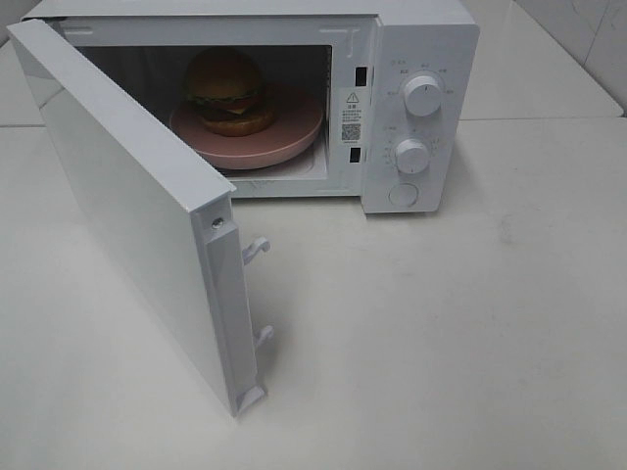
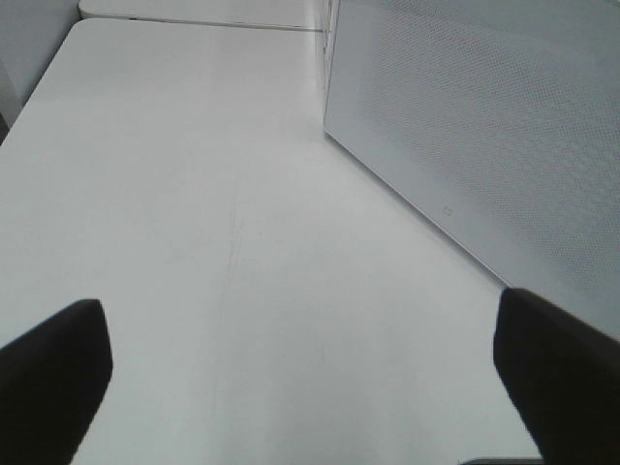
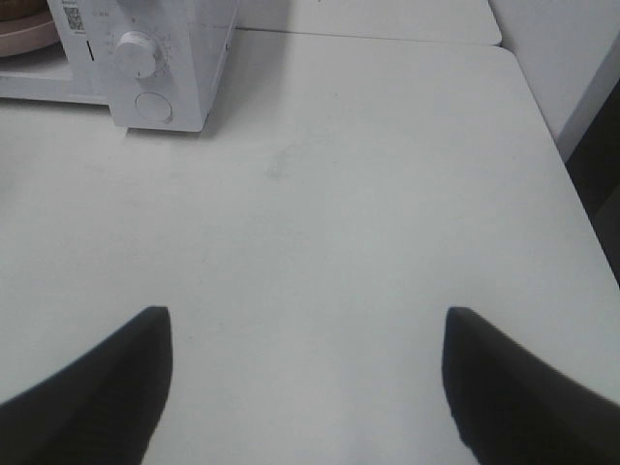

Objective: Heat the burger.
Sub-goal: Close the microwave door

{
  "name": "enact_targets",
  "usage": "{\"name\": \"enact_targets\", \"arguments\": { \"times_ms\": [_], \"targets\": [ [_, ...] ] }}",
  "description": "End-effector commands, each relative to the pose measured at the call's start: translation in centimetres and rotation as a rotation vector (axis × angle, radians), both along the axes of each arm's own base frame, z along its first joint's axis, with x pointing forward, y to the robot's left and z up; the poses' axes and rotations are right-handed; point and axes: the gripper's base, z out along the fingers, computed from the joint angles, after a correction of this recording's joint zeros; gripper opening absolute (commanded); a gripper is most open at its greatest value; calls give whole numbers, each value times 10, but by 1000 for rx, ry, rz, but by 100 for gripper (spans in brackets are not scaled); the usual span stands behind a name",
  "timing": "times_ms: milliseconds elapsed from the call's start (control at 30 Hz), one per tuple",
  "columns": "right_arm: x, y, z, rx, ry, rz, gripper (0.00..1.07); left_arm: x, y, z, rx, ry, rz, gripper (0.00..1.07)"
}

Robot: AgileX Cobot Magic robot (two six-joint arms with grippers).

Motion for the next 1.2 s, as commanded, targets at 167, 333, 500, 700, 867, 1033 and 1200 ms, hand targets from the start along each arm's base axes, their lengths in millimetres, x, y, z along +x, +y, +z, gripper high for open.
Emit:
{"name": "enact_targets", "arguments": {
  "times_ms": [167, 333, 500, 700, 867, 1033, 1200],
  "targets": [
    [-4, 0, -1, 5, -25, -17, 75, -1, 0, 1, -2, -21, -7, 100],
    [-4, 0, -1, 5, -25, -17, 75, -1, 0, 1, 0, -21, -7, 100],
    [-4, 0, -1, 5, -25, -17, 75, -1, 0, 1, 0, -21, -7, 100],
    [-4, 0, -1, 5, -25, -17, 75, -1, 0, 1, 0, -21, -7, 100],
    [-4, 0, -1, 5, -25, -17, 75, -1, 0, 1, 0, -21, -7, 100],
    [-4, 0, -1, 5, -25, -17, 75, -1, 0, 1, 0, -21, -7, 100],
    [-4, 0, -1, 5, -25, -17, 75, -1, 0, 1, 0, -21, -7, 100]
  ]
}}
